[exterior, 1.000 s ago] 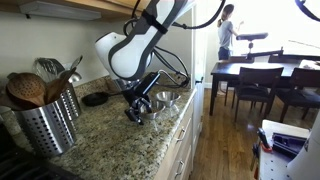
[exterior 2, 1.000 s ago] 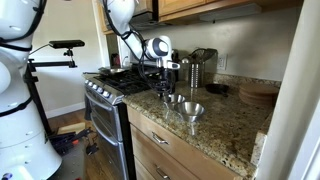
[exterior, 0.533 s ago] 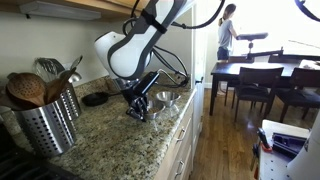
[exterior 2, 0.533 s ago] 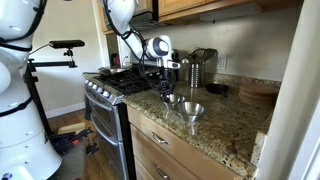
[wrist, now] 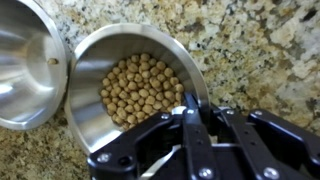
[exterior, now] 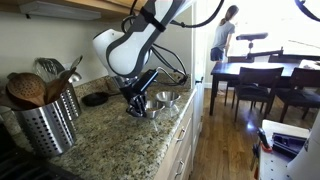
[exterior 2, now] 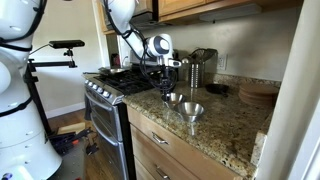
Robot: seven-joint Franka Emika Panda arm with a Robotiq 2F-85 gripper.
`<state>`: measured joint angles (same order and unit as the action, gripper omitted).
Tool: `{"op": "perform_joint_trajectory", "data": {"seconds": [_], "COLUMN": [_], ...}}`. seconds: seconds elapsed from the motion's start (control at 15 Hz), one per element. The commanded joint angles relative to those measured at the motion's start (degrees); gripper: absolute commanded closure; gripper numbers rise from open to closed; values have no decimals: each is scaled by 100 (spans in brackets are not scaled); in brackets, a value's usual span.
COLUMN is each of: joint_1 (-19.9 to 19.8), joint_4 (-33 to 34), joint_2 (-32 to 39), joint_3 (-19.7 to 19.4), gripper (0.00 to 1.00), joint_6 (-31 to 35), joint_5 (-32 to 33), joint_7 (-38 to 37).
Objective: Pour the things in the bowl on the left into the bowl on the right
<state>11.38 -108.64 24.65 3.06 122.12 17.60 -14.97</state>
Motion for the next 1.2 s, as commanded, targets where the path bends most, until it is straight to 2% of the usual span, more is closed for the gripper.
{"op": "perform_joint_trajectory", "data": {"seconds": [0.0, 0.87, 1.13], "joint_1": [111, 13, -86], "joint_4": [63, 429, 467], "joint_2": [-27, -292, -334], "joint_3": [-103, -110, -29], "gripper": [96, 96, 96], "joint_6": [-138, -242, -265], "joint_5": [106, -34, -374], "joint_7": [-184, -49, 152]}}
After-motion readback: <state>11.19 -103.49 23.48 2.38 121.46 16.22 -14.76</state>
